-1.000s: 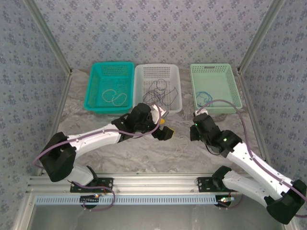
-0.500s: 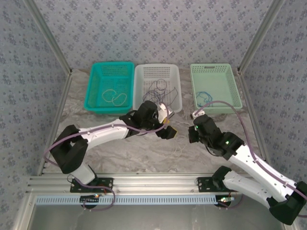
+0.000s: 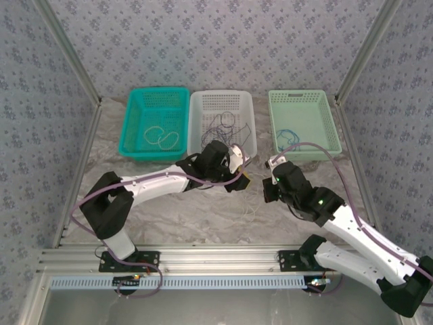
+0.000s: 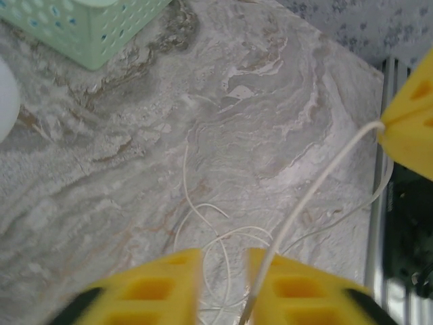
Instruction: Untangle the cables
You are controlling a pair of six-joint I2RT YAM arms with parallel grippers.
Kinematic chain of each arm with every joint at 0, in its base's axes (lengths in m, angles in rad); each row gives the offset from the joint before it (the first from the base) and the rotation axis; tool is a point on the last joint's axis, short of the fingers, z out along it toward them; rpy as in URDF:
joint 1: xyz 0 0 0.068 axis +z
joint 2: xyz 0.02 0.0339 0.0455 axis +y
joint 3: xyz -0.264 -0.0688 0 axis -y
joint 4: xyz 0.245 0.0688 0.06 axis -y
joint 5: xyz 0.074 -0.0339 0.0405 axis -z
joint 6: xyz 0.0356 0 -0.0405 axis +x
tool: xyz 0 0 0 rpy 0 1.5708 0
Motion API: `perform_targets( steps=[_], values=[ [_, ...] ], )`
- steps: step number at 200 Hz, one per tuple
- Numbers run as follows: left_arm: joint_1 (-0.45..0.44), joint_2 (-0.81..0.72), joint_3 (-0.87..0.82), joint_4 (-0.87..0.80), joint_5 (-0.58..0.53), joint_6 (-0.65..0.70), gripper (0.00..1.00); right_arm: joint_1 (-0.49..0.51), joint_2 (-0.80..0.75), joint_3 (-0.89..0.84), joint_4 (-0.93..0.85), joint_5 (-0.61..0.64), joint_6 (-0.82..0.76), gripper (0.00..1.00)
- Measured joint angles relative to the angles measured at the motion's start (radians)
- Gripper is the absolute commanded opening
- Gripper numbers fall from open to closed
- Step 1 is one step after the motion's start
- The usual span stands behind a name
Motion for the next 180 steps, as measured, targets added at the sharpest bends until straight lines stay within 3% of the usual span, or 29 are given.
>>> perform_targets(
  steps=[21, 35, 48, 72, 89, 135, 180],
  values=[
    [0.0, 0.0, 0.0, 0.0, -0.005, 0.004, 0.0, 0.001, -0.001, 0.0, -0.003, 0.012, 0.001, 0.1],
    [0.0, -0.004, 0.0, -0.001, -0.012, 0.0, 0.0, 0.001, -0.001, 0.001, -0.014, 0.037, 0.009, 0.28],
    [0.0, -0.013, -0.001, -0.008, -0.03, -0.001, 0.0, 0.001, -0.001, 0.005, -0.034, 0.07, 0.017, 0.35],
    [0.0, -0.043, 0.0, -0.031, -0.06, -0.002, 0.0, 0.001, -0.005, 0.006, -0.047, 0.105, 0.034, 0.59],
    [0.0, -0.064, 0.001, -0.042, -0.069, -0.002, 0.0, 0.005, -0.017, 0.005, -0.04, 0.102, 0.021, 0.67],
    [0.0, -0.103, 0.013, -0.07, -0.08, -0.023, 0.0, 0.039, -0.025, -0.047, 0.036, 0.091, 0.015, 0.75],
    [0.0, -0.154, 0.014, -0.079, -0.08, -0.051, 0.0, 0.042, -0.02, -0.094, 0.066, 0.135, 0.027, 0.75]
  ],
)
